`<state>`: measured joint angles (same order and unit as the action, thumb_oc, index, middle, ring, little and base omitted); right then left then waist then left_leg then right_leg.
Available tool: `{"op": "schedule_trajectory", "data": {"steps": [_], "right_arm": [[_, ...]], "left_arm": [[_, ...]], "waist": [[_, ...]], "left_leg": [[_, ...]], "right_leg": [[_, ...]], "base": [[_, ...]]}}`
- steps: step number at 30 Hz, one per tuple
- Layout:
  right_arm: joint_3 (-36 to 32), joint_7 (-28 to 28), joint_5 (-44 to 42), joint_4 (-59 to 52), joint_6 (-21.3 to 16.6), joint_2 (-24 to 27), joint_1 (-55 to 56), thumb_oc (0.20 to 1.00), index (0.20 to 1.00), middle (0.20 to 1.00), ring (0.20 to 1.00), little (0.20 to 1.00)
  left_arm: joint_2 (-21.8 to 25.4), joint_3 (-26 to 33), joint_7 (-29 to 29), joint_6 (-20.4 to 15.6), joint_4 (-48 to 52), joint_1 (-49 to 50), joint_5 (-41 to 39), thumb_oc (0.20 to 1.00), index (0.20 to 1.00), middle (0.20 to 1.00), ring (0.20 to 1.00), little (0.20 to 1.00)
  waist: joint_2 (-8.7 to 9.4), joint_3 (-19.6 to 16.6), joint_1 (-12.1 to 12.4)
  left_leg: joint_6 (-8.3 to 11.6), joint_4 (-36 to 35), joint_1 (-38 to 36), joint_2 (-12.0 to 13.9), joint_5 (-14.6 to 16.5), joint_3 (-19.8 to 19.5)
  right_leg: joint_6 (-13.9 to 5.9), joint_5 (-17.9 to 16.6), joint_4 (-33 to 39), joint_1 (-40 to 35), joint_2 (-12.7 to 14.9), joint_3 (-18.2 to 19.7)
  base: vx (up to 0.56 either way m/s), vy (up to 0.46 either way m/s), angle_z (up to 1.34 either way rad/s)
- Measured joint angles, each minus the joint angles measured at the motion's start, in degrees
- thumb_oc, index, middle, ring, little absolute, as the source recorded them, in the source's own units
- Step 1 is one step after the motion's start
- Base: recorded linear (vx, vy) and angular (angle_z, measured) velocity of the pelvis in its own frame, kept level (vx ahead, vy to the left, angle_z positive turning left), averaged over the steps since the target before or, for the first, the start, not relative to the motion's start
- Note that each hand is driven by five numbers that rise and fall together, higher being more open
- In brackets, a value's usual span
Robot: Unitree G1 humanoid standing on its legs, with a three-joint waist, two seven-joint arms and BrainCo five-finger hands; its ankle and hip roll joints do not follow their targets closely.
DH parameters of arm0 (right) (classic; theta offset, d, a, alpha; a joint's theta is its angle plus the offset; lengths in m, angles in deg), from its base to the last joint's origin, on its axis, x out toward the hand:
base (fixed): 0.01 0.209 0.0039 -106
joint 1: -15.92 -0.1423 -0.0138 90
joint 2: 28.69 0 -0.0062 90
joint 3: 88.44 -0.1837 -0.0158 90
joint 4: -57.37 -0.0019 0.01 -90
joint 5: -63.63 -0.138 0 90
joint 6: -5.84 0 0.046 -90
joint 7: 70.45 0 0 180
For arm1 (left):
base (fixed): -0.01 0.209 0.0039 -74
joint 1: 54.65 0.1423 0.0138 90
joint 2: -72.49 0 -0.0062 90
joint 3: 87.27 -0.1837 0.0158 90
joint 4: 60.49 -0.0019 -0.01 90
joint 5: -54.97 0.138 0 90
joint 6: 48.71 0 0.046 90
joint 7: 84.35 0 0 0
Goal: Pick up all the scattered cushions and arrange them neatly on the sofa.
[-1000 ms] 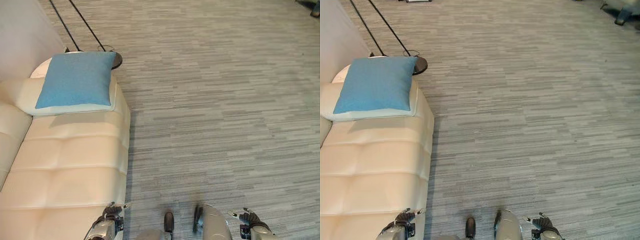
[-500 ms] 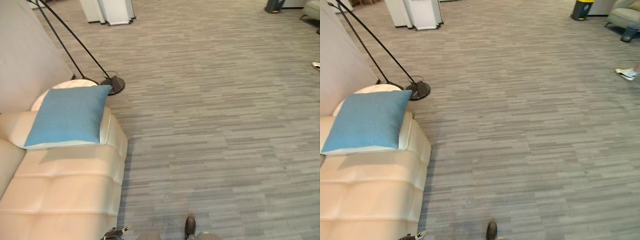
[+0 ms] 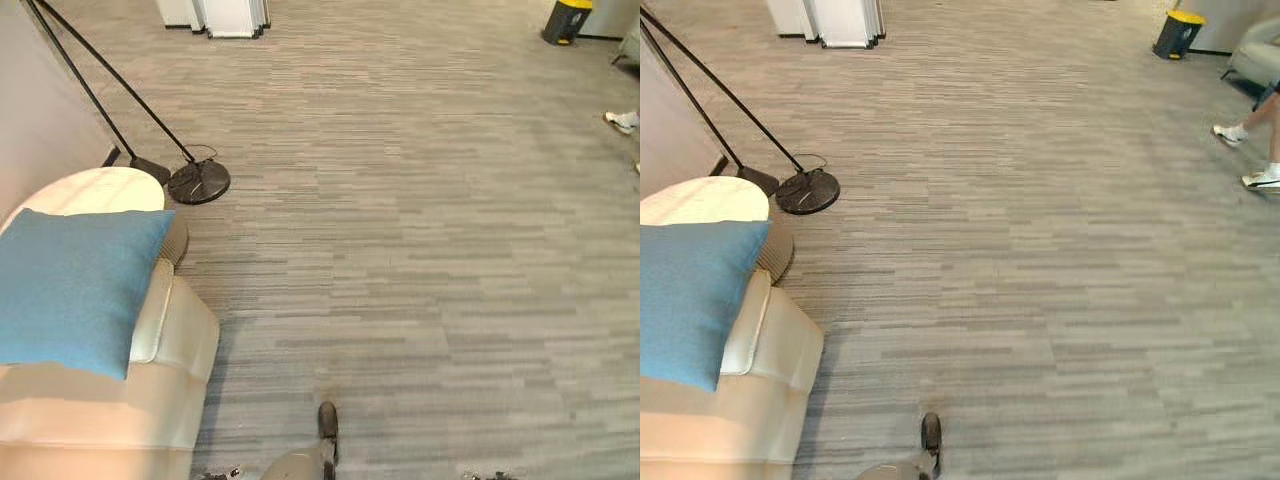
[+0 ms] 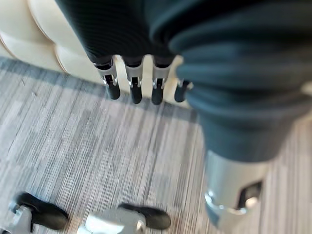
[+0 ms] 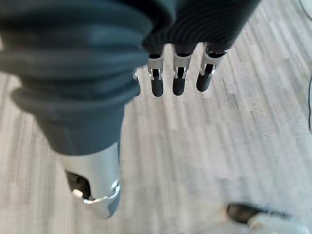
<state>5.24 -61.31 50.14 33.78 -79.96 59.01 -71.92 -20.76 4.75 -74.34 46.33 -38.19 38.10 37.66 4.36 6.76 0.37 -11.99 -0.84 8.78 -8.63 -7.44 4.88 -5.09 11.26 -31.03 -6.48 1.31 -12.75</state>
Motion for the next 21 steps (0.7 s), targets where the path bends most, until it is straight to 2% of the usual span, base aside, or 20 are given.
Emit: {"op": "schedule_trajectory", "data": {"steps": [1,2,3,4,5,6,7,8,9,11,12,13,14,15,16,17,18,20,21], "right_arm": [[0.32,-0.32,0.09,-0.67,0.07,0.13,0.53,1.000,1.000,1.000,1.000,1.000],[0.23,-0.55,0.13,-1.07,0.17,0.25,0.96,1.000,1.000,1.000,1.000,1.000],[0.22,-0.57,0.27,-0.85,0.37,0.39,0.98,1.000,1.000,1.000,1.000,1.000],[0.29,-0.58,0.44,-0.75,0.41,0.41,0.72,1.000,1.000,1.000,1.000,1.000],[0.31,-0.60,0.57,-1.41,0.55,0.54,0.25,1.000,1.000,1.000,1.000,1.000],[0.17,-0.55,0.57,-2.05,0.50,0.85,-1.47,1.000,1.000,1.000,1.000,1.000],[0.08,-0.54,0.54,-2.67,0.28,1.19,-2.60,1.000,1.000,1.000,1.000,1.000],[0.18,-0.58,0.48,-2.81,0.08,1.23,-2.98,1.000,1.000,1.000,1.000,1.000],[0.33,-0.60,0.46,-2.60,0.09,1.07,-3.09,1.000,1.000,1.000,1.000,1.000],[0.15,-0.64,0.44,-2.42,0.09,0.85,-3.11,1.000,1.000,1.000,1.000,1.000],[0.17,-0.64,0.43,-2.16,0.09,0.81,-3.11,1.000,1.000,1.000,1.000,1.000],[0.10,-0.62,0.43,-1.69,0.08,0.74,-3.58,1.000,1.000,1.000,1.000,1.000],[-0.02,-0.58,0.43,-1.50,0.08,0.75,-3.63,1.000,1.000,1.000,1.000,1.000],[-0.45,-0.62,0.45,-1.38,0.06,0.69,-2.77,1.000,1.000,1.000,1.000,1.000],[-0.38,-0.62,0.47,-0.76,0.04,0.91,-2.46,1.000,1.000,1.000,1.000,1.000],[-1.01,-0.62,0.47,-0.45,0.17,0.92,-2.29,1.000,1.000,1.000,1.000,1.000],[-0.99,-0.63,0.47,0.10,0.16,0.91,-2.02,1.000,1.000,1.000,1.000,1.000],[-1.96,-0.82,0.45,1.88,0.08,0.41,-2.35,1.000,1.000,1.000,1.000,1.000],[-2.04,-1.17,0.46,2.82,0.26,0.36,-1.61,1.000,1.000,1.000,1.000,1.000]], "left_arm": [[-0.05,0.11,0.03,0.19,0.12,-0.84,-0.03,1.000,1.000,1.000,1.000,1.000],[0.15,-0.92,0.04,0.30,1.36,-0.95,-0.02,1.000,1.000,1.000,1.000,1.000],[0.53,-2.46,0.04,0.18,1.83,-1.00,-0.01,1.000,1.000,1.000,1.000,1.000],[0.61,-2.81,0.06,0.07,1.90,-1.23,-0.01,1.000,1.000,1.000,1.000,1.000],[0.66,-3.48,0.08,-0.05,2.95,-1.61,-0.02,1.000,1.000,1.000,1.000,1.000],[0.54,-4.28,0.18,-0.07,3.53,-2.86,-0.03,1.000,1.000,1.000,1.000,1.000],[-0.19,-4.26,0.16,-0.14,4.21,-3.88,-0.04,1.000,1.000,1.000,1.000,1.000],[-0.37,-4.28,0.10,-0.33,4.54,-4.28,-0.04,1.000,1.000,1.000,1.000,1.000],[-0.41,-4.15,0.12,-0.36,3.92,-4.66,-0.03,1.000,1.000,1.000,1.000,1.000],[-0.08,-4.28,0.02,-0.34,3.47,-5.13,-0.02,1.000,1.000,1.000,1.000,1.000],[0.11,-4.26,0.02,-0.36,3.43,-5.02,-0.02,1.000,1.000,1.000,1.000,1.000],[0.64,-4.25,-0.05,-0.40,3.44,-5.03,-0.02,1.000,1.000,1.000,1.000,1.000],[0.73,-4.26,-0.08,-0.33,3.43,-4.92,-0.02,1.000,1.000,1.000,1.000,1.000],[0.87,-4.55,-0.23,-0.34,3.63,-4.16,0.00,1.000,1.000,1.000,1.000,1.000],[0.51,-4.29,-0.54,-0.30,3.27,-4.26,-0.01,1.000,1.000,1.000,1.000,1.000],[0.10,-4.34,-0.84,-0.40,3.97,-4.64,0.00,1.000,1.000,1.000,1.000,1.000],[-0.25,-4.35,-1.15,-0.71,4.11,-5.04,0.02,1.000,1.000,1.000,1.000,1.000],[-0.45,-4.38,-1.33,-1.12,3.81,-5.29,0.28,1.000,1.000,1.000,1.000,1.000],[-0.55,-4.53,-1.63,-0.87,3.46,-4.58,0.25,1.000,1.000,1.000,1.000,1.000]], "waist": [[0.12,0.27,0.08],[-0.06,0.68,0.17],[0.10,0.74,0.07],[-0.25,0.91,0.10],[-1.22,1.00,0.04],[-2.05,1.78,0.34],[-3.87,3.13,0.16],[-4.31,3.96,0.18],[-4.65,4.30,0.26],[-4.38,4.58,0.16],[-4.09,4.33,0.28],[-2.94,4.50,0.62],[-2.44,4.44,0.59],[-1.33,3.91,0.75],[-1.23,3.84,-0.02],[-1.61,4.26,-0.09],[-1.68,4.28,-0.19],[-1.82,4.56,-0.20],[-1.55,3.38,-0.48]], "left_leg": [[-0.76,-0.55,-2.28,-0.53,1.04,-0.91],[-0.41,-1.65,-4.69,-0.99,1.50,-1.48],[0.11,-2.71,-7.36,-1.63,1.12,-2.44],[-0.14,-2.55,-8.41,-1.98,1.67,-3.03],[-0.53,-2.34,-9.60,-1.90,3.47,-4.40],[-0.81,-2.61,-11.03,-1.24,4.61,-6.31],[-0.07,-2.76,-12.39,-0.23,4.60,-8.10],[0.87,-2.74,-14.00,0.03,5.35,-9.56],[1.47,-2.56,-14.82,0.55,6.01,-10.49],[2.81,-2.34,-17.22,0.86,7.14,-11.46],[3.31,-2.35,-17.62,1.17,7.93,-12.45],[3.99,-2.50,-18.74,1.10,8.93,-13.33],[4.65,-2.54,-19.43,0.98,9.77,-13.23],[5.12,-2.22,-20.35,0.67,11.53,-14.36],[5.53,-0.42,-20.57,1.02,13.95,-16.74],[6.87,0.49,-20.62,1.90,14.68,-16.74],[8.43,0.84,-20.64,2.60,15.16,-16.39],[9.35,0.46,-23.01,4.03,15.20,-18.47],[10.35,1.22,-22.76,4.93,15.77,-19.02]], "right_leg": [[0.21,-5.28,-11.93,4.25,2.69,-1.02],[-1.18,-13.94,-22.20,8.62,6.04,-3.07],[-0.24,-10.43,-28.57,12.80,9.38,-3.64],[0.02,-7.78,-28.80,14.71,9.81,-3.12],[0.02,-3.56,-26.90,19.73,9.45,-0.59],[0.68,-0.86,-20.49,23.75,7.60,2.44],[0.70,-0.37,-7.98,26.07,5.98,3.27],[0.82,-1.14,0.71,26.95,5.19,3.56],[0.03,-2.43,8.73,26.61,3.10,6.50],[-0.10,-5.75,18.10,26.59,0.63,8.70],[-0.89,-7.69,22.57,25.92,-0.54,10.61],[-0.19,-10.06,28.66,24.85,-1.59,10.90],[0.43,-10.41,28.57,24.48,-1.54,10.09],[0.24,-10.01,29.85,22.08,-1.19,11.17],[-0.28,-12.81,31.79,19.61,-1.52,12.64],[-0.47,-13.01,31.69,18.52,-2.09,12.87],[0.94,-14.10,31.88,17.51,-2.66,12.96],[4.12,-16.37,31.44,15.02,-3.71,12.97],[5.01,-17.74,30.79,14.57,-4.09,12.57]], "base": [[0.21,0.165,0.46],[0.18,0.106,0.56],[0.16,0.066,0.50],[0.25,0.082,0.41],[0.24,0.054,0.41],[0.29,0.027,0.70],[0.28,-0.008,0.81],[0.28,-0.037,0.81],[0.25,-0.055,0.78],[0.21,-0.043,0.76],[0.16,-0.041,0.77],[0.27,-0.072,0.77],[0.39,-0.114,0.96],[0.32,-0.088,1.05],[0.40,-0.149,1.22],[0.43,-0.164,1.19],[0.56,-0.234,1.02],[0.33,-0.187,1.06],[0.35,-0.266,1.09]]}}
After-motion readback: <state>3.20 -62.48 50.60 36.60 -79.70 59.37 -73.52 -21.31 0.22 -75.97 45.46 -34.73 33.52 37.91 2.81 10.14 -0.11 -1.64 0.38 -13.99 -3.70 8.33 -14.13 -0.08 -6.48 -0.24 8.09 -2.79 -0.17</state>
